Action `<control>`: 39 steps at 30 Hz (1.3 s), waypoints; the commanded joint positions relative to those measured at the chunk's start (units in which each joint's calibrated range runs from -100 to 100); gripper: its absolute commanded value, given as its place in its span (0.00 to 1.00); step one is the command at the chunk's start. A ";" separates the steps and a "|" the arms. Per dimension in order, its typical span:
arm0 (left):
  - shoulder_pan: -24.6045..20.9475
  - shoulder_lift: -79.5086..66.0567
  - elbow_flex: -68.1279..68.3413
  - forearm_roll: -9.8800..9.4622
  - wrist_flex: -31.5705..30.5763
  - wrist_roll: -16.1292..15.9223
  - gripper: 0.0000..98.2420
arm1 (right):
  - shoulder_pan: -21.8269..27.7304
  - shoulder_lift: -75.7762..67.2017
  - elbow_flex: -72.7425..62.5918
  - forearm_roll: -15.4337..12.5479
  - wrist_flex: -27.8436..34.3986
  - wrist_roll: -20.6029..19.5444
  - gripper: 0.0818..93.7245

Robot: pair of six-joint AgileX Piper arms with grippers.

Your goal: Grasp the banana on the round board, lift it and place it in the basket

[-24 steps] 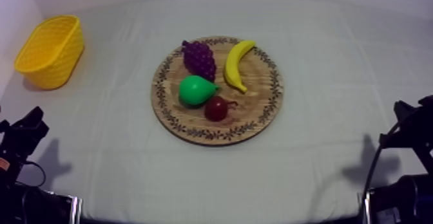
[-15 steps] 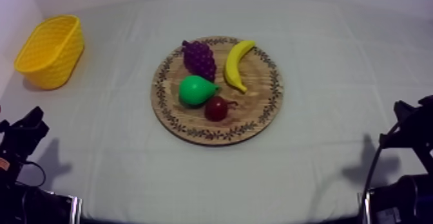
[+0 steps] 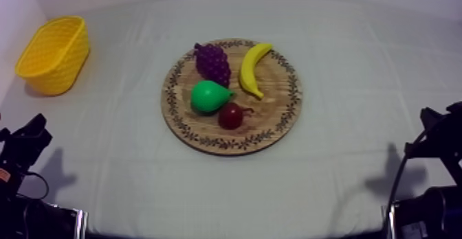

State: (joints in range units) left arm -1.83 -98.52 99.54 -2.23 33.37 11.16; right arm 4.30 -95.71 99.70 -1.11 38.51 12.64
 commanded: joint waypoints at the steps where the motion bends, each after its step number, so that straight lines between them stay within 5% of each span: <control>1: -0.01 -0.06 0.01 0.00 0.02 0.00 0.00 | -0.01 -0.04 -0.03 0.01 -0.04 -0.01 0.01; 29: 0.12 -0.11 0.01 0.00 0.02 -0.88 0.00 | -0.01 -0.04 -0.03 0.01 -0.04 -0.01 0.01; 39: 6.21 7.09 -8.69 -1.15 -0.94 -4.34 0.00 | -0.01 -0.04 -0.03 0.01 -0.04 -0.01 0.01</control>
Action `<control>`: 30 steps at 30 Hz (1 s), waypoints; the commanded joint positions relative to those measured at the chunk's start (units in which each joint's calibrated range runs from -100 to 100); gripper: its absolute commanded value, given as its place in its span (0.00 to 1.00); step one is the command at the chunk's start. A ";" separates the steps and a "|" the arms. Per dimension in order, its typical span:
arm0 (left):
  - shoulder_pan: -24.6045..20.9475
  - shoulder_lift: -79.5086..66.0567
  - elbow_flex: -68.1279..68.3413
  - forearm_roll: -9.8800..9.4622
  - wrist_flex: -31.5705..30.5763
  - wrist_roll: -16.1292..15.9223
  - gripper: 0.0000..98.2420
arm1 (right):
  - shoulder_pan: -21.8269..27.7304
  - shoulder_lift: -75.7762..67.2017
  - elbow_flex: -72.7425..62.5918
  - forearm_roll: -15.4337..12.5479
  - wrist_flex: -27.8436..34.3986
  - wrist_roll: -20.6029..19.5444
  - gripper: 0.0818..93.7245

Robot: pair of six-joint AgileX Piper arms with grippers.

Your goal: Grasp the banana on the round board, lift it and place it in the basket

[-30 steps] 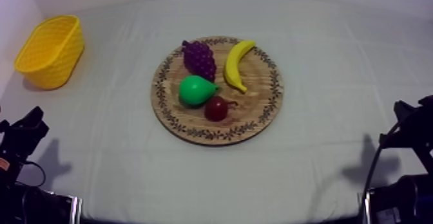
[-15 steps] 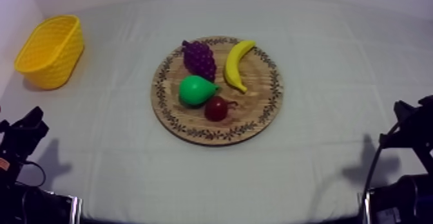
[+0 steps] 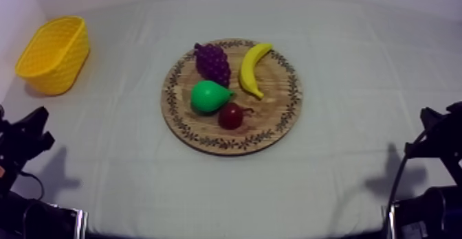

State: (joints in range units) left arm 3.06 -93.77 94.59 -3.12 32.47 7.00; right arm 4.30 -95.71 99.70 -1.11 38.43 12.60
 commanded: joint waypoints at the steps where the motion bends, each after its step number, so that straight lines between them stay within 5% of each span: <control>1: 2.04 3.91 -6.04 -0.42 -0.05 -0.19 0.00 | -0.01 -0.04 -0.03 0.01 0.03 0.03 0.01; 21: 13.51 42.81 -51.49 -5.08 12.63 4.76 0.02 | -0.01 -0.04 -0.03 0.01 0.03 0.03 0.01; 30: 20.49 61.85 -69.88 -9.18 20.46 8.91 0.02 | -0.01 -0.04 -0.03 0.01 0.03 0.03 0.01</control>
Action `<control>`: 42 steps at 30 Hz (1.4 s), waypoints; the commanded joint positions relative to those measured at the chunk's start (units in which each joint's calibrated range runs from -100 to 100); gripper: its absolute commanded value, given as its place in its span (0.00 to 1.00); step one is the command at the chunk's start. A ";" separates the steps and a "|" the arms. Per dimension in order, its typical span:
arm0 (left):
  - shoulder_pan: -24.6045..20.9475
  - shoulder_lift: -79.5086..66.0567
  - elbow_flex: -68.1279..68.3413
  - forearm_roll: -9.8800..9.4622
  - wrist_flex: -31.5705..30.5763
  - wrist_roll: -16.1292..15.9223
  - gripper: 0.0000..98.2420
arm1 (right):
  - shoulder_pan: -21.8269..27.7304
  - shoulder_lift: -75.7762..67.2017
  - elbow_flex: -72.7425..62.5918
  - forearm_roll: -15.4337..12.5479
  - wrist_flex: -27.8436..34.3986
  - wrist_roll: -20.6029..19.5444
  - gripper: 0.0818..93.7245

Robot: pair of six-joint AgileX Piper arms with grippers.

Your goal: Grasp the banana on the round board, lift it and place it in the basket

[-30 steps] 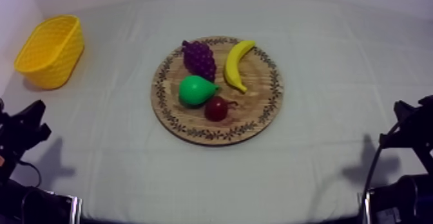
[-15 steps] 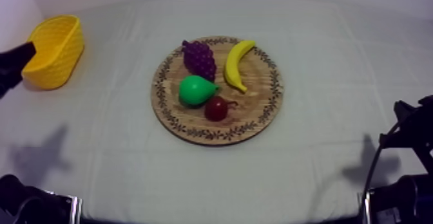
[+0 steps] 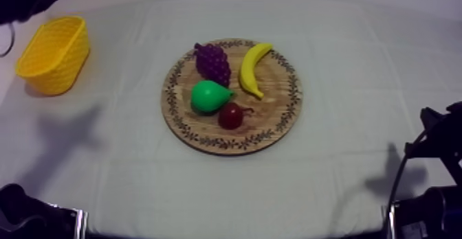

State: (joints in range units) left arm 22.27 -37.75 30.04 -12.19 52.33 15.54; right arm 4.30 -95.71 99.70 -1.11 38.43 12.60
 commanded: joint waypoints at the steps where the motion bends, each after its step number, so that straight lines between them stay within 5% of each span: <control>1: 1.73 7.43 -6.75 -0.16 1.03 0.53 0.02 | -0.01 -0.04 -0.03 0.01 0.03 0.03 0.01; 8: 4.54 16.37 -13.88 0.53 2.64 -0.62 0.02 | -0.01 -0.04 -0.03 0.01 0.03 0.03 0.01; 19: 6.42 26.07 -17.64 5.20 3.31 -5.55 0.04 | -0.01 -0.04 -0.03 0.01 0.03 0.03 0.01; 42: 9.16 51.49 -34.79 6.03 5.17 -3.47 0.04 | -0.01 -0.04 -0.03 0.01 0.03 0.03 0.01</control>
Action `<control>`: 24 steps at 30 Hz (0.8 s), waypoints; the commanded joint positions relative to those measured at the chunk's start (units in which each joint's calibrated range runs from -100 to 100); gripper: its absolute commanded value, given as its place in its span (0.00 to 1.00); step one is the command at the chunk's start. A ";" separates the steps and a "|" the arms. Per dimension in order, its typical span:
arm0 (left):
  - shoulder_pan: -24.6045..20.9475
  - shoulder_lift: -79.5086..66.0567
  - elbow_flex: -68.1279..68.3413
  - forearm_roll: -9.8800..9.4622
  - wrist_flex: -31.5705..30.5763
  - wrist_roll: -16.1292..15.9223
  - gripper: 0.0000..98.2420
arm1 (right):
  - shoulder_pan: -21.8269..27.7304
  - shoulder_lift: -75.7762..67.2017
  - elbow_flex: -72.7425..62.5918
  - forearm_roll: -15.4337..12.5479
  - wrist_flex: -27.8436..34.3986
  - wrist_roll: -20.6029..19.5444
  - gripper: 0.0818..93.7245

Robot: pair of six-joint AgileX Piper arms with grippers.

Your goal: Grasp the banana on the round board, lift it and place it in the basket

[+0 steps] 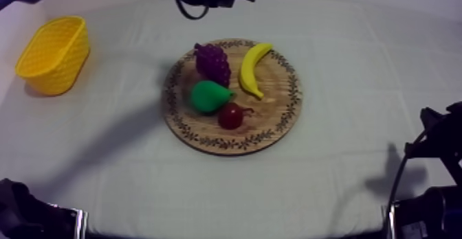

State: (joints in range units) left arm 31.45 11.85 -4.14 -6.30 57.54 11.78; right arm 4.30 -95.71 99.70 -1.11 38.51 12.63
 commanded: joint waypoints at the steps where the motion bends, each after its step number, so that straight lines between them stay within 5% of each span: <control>1: -0.06 2.95 -1.13 0.27 -0.03 0.55 0.04 | -0.01 -0.04 -0.03 0.01 -0.04 -0.01 0.01; 7: -0.31 7.77 -1.98 0.47 -0.27 2.12 0.16 | -0.01 -0.04 -0.03 0.01 -0.04 -0.01 0.01; 12: -0.13 10.96 -1.84 0.43 -0.38 2.11 0.55 | -0.01 -0.04 -0.03 0.01 -0.04 -0.01 0.01; 15: -0.31 12.84 -2.67 0.77 0.28 2.05 0.69 | -0.01 -0.04 -0.03 0.01 -0.04 -0.01 0.01; 24: -0.71 20.68 -9.83 1.66 2.50 1.66 0.81 | -0.01 -0.04 -0.03 0.01 -0.04 -0.01 0.01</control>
State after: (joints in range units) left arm 30.77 31.10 -12.82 -4.69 59.86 13.52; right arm 4.30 -95.71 99.70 -1.11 38.44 12.63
